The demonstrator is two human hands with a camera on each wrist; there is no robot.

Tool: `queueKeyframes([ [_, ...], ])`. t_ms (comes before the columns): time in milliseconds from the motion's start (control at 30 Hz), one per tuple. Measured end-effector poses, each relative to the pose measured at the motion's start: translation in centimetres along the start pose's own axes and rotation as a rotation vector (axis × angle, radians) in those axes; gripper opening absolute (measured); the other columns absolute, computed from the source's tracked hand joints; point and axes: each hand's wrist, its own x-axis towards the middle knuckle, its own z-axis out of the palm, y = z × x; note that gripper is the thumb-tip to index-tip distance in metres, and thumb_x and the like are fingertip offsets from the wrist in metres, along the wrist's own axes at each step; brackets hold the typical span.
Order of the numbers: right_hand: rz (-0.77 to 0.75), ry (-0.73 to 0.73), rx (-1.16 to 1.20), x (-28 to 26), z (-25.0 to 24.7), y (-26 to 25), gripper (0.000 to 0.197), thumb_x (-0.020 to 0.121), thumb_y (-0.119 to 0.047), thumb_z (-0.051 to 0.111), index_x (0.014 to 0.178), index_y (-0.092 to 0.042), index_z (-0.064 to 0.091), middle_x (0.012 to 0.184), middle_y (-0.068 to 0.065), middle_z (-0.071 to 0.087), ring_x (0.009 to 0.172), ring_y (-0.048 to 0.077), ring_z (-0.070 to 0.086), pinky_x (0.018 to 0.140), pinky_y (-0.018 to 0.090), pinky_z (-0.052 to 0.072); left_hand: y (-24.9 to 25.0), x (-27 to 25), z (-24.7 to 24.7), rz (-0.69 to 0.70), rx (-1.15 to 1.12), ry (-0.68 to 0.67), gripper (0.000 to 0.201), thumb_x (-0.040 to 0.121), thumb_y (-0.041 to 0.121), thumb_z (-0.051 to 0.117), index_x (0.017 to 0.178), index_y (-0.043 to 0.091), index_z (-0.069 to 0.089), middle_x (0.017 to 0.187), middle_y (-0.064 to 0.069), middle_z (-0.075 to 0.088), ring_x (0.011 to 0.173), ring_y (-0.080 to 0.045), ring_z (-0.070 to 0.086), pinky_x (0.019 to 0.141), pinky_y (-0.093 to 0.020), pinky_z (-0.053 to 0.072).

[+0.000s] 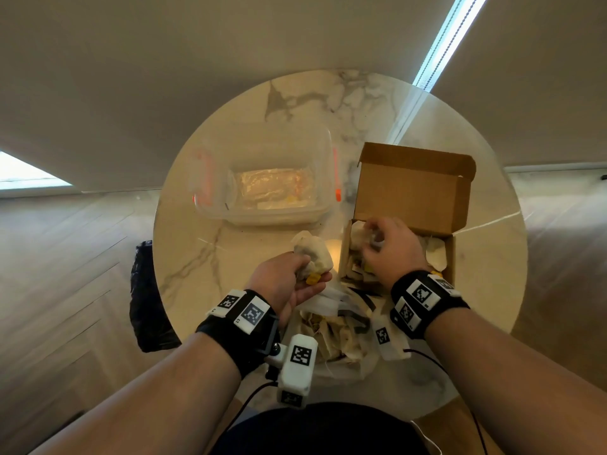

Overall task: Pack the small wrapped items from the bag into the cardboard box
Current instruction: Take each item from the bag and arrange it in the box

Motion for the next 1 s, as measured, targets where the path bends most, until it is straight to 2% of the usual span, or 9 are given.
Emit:
queueKeyframes([
  [133,-0.119,-0.034,-0.267,-1.2,0.8,0.5,0.042,0.086,-0.038,0.075,0.126,-0.027,0.068,0.135,-0.003,0.056,0.125,0.024,0.047,0.1,0.041,0.047,-0.1,0.1,-0.2,0.017,0.027,-0.01,0.018,0.106,0.009,0.053,0.116,-0.001,0.063,0.092,-0.022,0.079,0.1,-0.039,0.077,0.082,-0.04,0.063],
  [233,-0.104,0.032,-0.3,-1.1,0.8,0.8,0.051,0.084,-0.039,0.074,0.133,-0.029,0.064,0.145,0.0,0.048,0.13,0.028,0.041,0.105,0.048,0.047,-0.2,0.1,-0.2,0.032,0.045,-0.02,0.018,0.106,0.009,0.054,0.117,-0.001,0.064,0.089,-0.019,0.079,0.101,-0.039,0.077,0.084,-0.041,0.062],
  [300,-0.107,0.081,-0.287,-0.9,0.5,0.8,0.047,0.084,-0.039,0.074,0.129,-0.029,0.066,0.142,0.001,0.049,0.128,0.029,0.042,0.103,0.05,0.048,-0.1,0.1,-0.2,0.037,0.051,-0.023,0.018,0.106,0.01,0.055,0.118,0.0,0.063,0.089,-0.019,0.08,0.102,-0.039,0.076,0.084,-0.041,0.062],
  [433,-0.179,0.008,-0.427,-0.4,1.0,0.5,0.026,0.093,-0.037,0.064,0.115,-0.028,0.074,0.123,-0.003,0.067,0.114,0.024,0.054,0.091,0.039,0.047,-0.1,0.2,-0.3,0.034,0.044,-0.014,0.016,0.106,0.01,0.055,0.116,0.0,0.063,0.091,-0.021,0.079,0.104,-0.039,0.076,0.082,-0.041,0.062],
  [567,-0.194,-0.065,-0.426,0.3,1.1,0.5,0.021,0.099,-0.031,0.057,0.111,-0.03,0.074,0.118,-0.007,0.071,0.113,0.021,0.058,0.094,0.038,0.042,-0.3,0.0,-0.5,0.034,0.029,-0.013,0.015,0.105,0.008,0.056,0.114,-0.001,0.063,0.089,-0.021,0.079,0.102,-0.039,0.076,0.082,-0.042,0.062],
  [700,-0.255,-0.031,-0.384,0.3,1.5,0.9,0.019,0.099,-0.028,0.059,0.108,-0.033,0.074,0.12,-0.012,0.072,0.116,0.021,0.055,0.093,0.039,0.039,-0.3,0.1,-0.5,0.034,0.01,-0.004,0.017,0.104,0.009,0.057,0.115,-0.003,0.063,0.092,-0.023,0.079,0.101,-0.039,0.077,0.082,-0.042,0.062],
  [800,-0.25,-0.086,-0.448,0.4,1.4,1.1,0.023,0.102,-0.037,0.054,0.114,-0.037,0.073,0.126,-0.015,0.069,0.121,0.02,0.051,0.096,0.041,0.038,-0.3,-0.1,-0.2,0.018,-0.022,0.001,0.022,0.105,0.015,0.057,0.117,-0.003,0.061,0.096,-0.026,0.078,0.1,-0.04,0.077,0.083,-0.043,0.062],
  [900,-0.294,0.002,-0.404,-0.2,0.8,0.2,0.026,0.098,-0.051,0.057,0.101,-0.034,0.075,0.109,-0.011,0.071,0.106,0.019,0.058,0.09,0.04,0.046,-0.2,-0.2,0.2,0.018,-0.031,-0.009,0.023,0.107,0.018,0.055,0.116,-0.003,0.061,0.099,-0.028,0.077,0.098,-0.039,0.077,0.082,-0.042,0.062],
  [1000,-0.275,-0.121,-0.413,-1.7,1.0,-0.3,0.038,0.093,-0.066,0.054,0.083,-0.032,0.067,0.08,-0.013,0.064,0.079,0.012,0.061,0.078,0.037,0.055,-0.3,-0.1,0.5,0.048,-0.001,-0.029,0.022,0.107,0.016,0.054,0.117,-0.003,0.063,0.102,-0.027,0.077,0.097,-0.038,0.078,0.08,-0.039,0.063],
])
